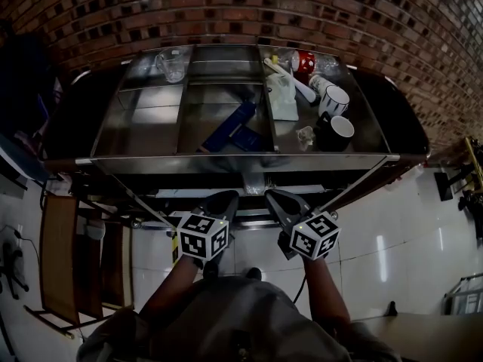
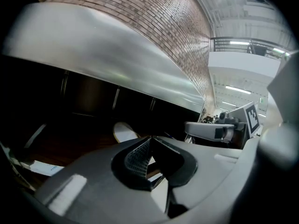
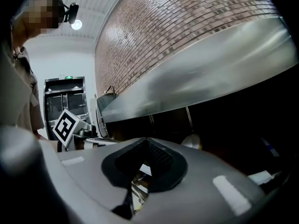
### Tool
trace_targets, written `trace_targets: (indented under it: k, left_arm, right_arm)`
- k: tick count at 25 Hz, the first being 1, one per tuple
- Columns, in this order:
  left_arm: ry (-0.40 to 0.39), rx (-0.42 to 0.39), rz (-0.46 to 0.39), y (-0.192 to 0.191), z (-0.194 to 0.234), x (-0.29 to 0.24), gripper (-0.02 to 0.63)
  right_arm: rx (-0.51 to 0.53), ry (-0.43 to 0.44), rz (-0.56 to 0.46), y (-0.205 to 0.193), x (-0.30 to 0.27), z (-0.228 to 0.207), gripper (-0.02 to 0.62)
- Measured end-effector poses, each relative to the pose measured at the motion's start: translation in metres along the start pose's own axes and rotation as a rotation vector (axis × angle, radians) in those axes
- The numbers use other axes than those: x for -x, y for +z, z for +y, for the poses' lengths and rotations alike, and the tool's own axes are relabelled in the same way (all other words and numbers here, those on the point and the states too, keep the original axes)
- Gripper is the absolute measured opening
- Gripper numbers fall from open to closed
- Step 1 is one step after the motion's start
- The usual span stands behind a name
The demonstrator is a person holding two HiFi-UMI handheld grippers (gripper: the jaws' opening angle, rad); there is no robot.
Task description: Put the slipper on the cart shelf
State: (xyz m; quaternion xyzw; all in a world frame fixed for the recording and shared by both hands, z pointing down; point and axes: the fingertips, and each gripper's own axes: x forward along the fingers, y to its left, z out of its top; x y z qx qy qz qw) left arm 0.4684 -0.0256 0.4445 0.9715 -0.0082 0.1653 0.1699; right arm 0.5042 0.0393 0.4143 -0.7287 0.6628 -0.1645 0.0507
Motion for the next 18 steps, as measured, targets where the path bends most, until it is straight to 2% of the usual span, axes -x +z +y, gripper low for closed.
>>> trace_targets:
  k: [18]
  left_arm:
    - [-0.016,0.007,0.03,-0.014,-0.005,-0.003,0.008]
  right_arm:
    - [-0.016,-0.011,-0.008,-0.002,0.005,0.0,0.0]
